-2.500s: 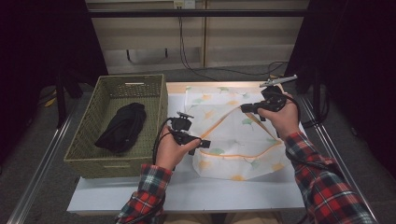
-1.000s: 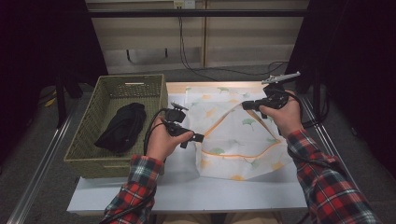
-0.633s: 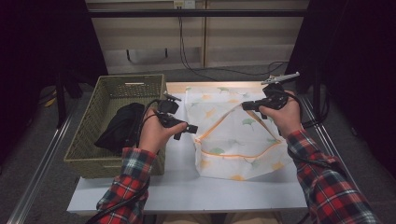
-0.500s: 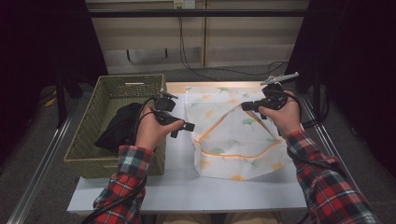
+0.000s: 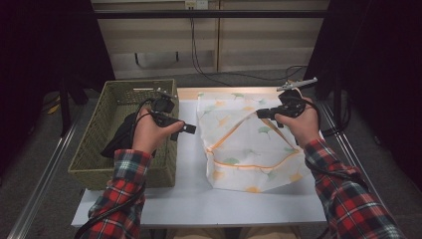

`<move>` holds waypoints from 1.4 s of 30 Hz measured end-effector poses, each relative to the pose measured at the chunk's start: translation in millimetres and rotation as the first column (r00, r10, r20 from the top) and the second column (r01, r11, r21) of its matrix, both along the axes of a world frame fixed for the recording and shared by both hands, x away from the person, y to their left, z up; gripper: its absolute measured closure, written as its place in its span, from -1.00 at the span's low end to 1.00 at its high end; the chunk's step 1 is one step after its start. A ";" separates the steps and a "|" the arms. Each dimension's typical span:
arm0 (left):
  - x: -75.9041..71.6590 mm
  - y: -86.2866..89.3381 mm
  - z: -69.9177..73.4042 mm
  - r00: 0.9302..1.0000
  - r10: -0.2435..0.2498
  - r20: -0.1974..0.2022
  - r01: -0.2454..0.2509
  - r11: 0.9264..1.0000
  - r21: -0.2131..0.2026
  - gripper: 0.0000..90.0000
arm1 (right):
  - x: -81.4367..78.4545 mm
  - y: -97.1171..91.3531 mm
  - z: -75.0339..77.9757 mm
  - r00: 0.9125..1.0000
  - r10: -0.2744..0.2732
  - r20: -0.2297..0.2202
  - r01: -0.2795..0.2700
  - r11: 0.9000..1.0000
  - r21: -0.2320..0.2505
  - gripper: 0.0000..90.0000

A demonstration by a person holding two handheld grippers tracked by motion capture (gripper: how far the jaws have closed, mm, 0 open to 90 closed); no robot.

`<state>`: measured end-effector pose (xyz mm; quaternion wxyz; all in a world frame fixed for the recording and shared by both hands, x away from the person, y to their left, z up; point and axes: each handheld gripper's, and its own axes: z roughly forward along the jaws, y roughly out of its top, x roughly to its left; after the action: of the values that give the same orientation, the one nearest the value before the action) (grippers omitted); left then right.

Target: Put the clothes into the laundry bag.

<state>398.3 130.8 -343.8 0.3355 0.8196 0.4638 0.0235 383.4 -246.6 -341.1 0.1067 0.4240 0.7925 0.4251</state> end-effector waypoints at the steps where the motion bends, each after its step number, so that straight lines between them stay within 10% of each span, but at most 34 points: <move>1: 0.7 2.0 -0.4 1.000 0.007 0.000 -0.007 1.000 0.001 -0.92 | 0.3 -0.1 -0.5 1.000 0.005 0.002 -0.005 1.000 0.001 1.00; 42: 26.0 86.1 -29.6 0.988 0.142 -0.057 -0.138 0.988 0.069 -0.95 | 0.0 -2.0 -5.3 1.000 0.007 -0.024 -0.007 1.000 -0.008 1.00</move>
<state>424.2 217.0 -373.4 0.2916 0.7958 0.5295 0.0368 383.4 -248.7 -346.4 0.0974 0.4258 0.7970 0.4170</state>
